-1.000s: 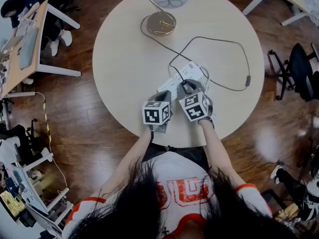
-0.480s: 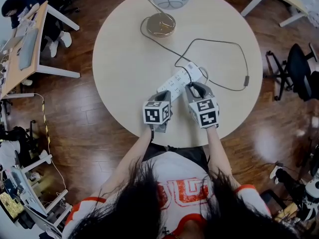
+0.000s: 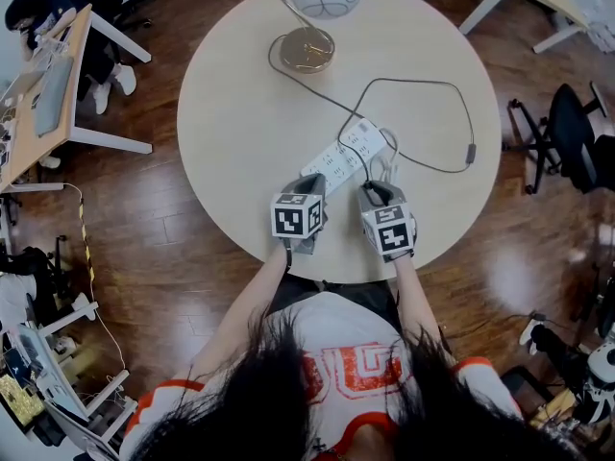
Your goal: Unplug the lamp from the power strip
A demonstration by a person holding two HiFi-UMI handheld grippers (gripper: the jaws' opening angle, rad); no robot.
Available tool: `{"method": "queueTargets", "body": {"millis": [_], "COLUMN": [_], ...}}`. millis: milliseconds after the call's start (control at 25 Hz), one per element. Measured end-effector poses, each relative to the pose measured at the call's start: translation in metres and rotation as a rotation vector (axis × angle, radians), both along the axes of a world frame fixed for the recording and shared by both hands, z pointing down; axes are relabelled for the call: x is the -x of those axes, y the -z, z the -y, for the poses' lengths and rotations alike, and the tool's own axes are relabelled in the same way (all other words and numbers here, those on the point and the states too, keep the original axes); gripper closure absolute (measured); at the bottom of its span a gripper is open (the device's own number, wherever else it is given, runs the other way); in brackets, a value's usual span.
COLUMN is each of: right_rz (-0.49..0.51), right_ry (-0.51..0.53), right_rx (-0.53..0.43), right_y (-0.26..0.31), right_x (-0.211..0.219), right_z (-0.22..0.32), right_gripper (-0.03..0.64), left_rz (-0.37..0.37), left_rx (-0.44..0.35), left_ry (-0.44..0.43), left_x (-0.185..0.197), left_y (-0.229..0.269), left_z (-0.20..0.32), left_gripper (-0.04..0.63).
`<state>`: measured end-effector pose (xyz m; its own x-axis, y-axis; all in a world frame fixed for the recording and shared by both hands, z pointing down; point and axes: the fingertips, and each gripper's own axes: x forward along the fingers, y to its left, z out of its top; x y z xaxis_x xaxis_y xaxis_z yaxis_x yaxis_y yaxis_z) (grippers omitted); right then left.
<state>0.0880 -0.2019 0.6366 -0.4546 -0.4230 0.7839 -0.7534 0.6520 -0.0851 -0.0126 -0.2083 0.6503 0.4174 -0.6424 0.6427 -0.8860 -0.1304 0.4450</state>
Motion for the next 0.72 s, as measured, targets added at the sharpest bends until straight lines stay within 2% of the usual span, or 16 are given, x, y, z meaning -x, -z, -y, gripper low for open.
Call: {"method": "queueTargets", "body": {"millis": [80, 160, 240, 480, 720], "right_rz": [-0.015, -0.017, -0.005, 0.098, 0.258], "right_ry": [0.007, 0.009, -0.007, -0.134, -0.234], "right_rx": [-0.009, -0.017, -0.033, -0.147, -0.176], "right_y": [-0.002, -0.002, 0.005, 0.045, 0.079], "right_x": [0.001, 0.001, 0.001, 0.0, 0.0], "right_z": [-0.001, -0.001, 0.001, 0.009, 0.004], "right_gripper": [0.516, 0.477, 0.479, 0.614, 0.615], "left_rz": [-0.016, -0.03, -0.03, -0.069, -0.113], "left_rx": [-0.03, -0.061, -0.087, -0.14, -0.229], "left_ry": [0.015, 0.02, 0.011, 0.03, 0.032], "left_x": [0.002, 0.001, 0.0, 0.006, 0.009], "left_y": [0.012, 0.024, 0.033, 0.057, 0.094], "left_z": [-0.001, -0.002, -0.004, -0.012, -0.022], "left_gripper": [0.595, 0.595, 0.595, 0.595, 0.595]}}
